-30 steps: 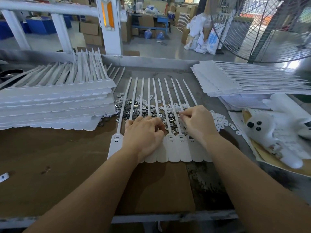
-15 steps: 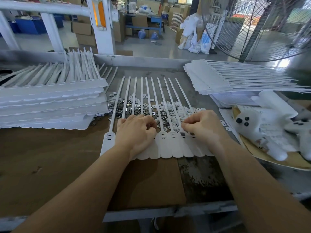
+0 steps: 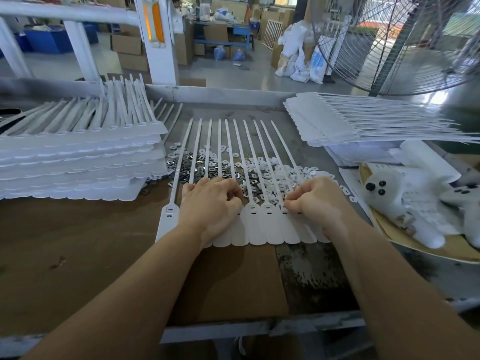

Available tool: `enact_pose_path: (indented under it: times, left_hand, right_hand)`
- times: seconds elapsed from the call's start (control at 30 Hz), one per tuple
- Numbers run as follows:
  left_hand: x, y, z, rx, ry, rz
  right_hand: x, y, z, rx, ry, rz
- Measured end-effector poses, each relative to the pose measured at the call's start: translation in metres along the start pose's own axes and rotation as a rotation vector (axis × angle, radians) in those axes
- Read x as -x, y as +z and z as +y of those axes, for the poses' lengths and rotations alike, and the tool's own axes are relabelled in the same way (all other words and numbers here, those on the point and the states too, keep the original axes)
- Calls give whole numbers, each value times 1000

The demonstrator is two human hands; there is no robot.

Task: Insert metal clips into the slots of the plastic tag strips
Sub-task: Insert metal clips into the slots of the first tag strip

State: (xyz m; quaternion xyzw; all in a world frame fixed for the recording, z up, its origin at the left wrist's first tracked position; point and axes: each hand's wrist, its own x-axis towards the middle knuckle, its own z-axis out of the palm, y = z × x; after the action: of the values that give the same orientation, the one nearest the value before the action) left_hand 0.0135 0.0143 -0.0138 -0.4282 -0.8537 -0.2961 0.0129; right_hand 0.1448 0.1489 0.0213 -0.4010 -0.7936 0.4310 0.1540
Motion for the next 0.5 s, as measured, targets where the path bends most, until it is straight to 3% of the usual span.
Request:
enact_pose_path:
  times: [0.5]
  left_hand:
    - [2,-1,-1,2,1,-6]
  right_hand:
    - [4,2,-6,58,18,26]
